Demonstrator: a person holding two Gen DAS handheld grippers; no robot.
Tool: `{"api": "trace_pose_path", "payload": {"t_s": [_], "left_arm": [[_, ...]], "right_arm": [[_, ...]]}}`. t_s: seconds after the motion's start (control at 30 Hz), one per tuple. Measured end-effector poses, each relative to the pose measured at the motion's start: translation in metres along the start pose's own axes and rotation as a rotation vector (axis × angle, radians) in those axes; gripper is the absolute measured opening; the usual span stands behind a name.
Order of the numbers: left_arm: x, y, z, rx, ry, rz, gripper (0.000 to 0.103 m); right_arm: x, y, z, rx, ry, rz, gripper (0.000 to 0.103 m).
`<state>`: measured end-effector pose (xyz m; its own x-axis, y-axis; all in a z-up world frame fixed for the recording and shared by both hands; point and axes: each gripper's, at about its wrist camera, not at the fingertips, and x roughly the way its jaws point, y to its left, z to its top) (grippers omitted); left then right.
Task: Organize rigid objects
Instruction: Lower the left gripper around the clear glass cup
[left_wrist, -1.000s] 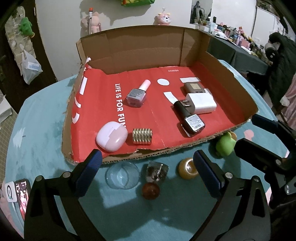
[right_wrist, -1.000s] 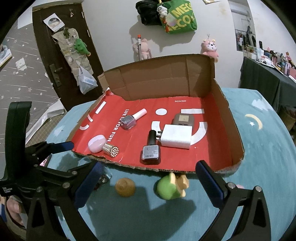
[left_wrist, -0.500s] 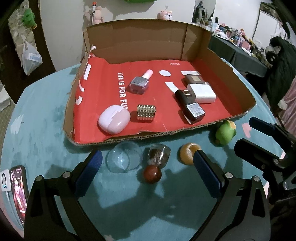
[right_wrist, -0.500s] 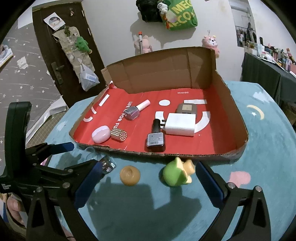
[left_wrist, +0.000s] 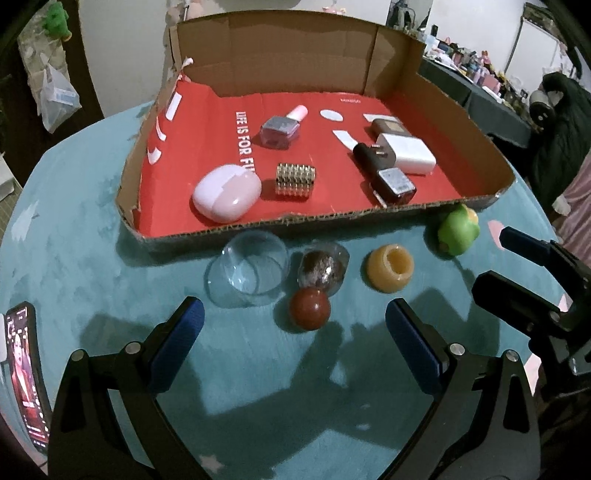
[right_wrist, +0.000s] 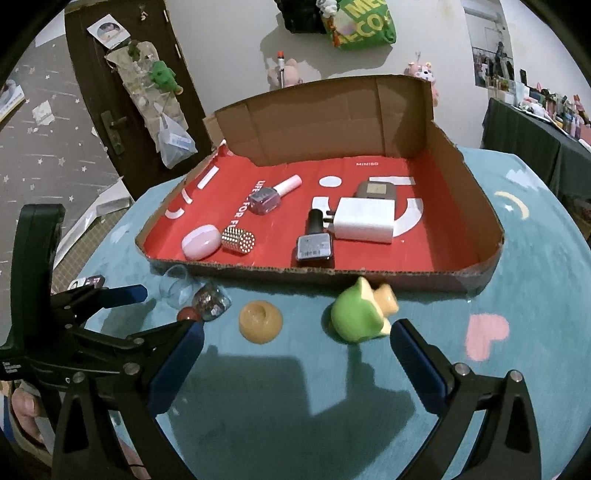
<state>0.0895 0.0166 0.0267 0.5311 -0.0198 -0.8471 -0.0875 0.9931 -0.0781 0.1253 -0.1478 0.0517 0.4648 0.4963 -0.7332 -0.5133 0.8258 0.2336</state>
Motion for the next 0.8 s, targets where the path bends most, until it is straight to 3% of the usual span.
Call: {"api": "trace_pose_path", "payload": {"t_s": [0.57, 0.8], "left_arm": [[0.008, 0.027, -0.005, -0.069, -0.009, 0.027, 0.099], [0.003, 0.037, -0.008, -0.095, -0.034, 0.001, 0.098]], "right_arm": [[0.018, -0.015, -0.014, 0.046, 0.048, -0.020, 0.088], [0.024, -0.025, -0.015, 0.080, 0.065, -0.016, 0.082]]}}
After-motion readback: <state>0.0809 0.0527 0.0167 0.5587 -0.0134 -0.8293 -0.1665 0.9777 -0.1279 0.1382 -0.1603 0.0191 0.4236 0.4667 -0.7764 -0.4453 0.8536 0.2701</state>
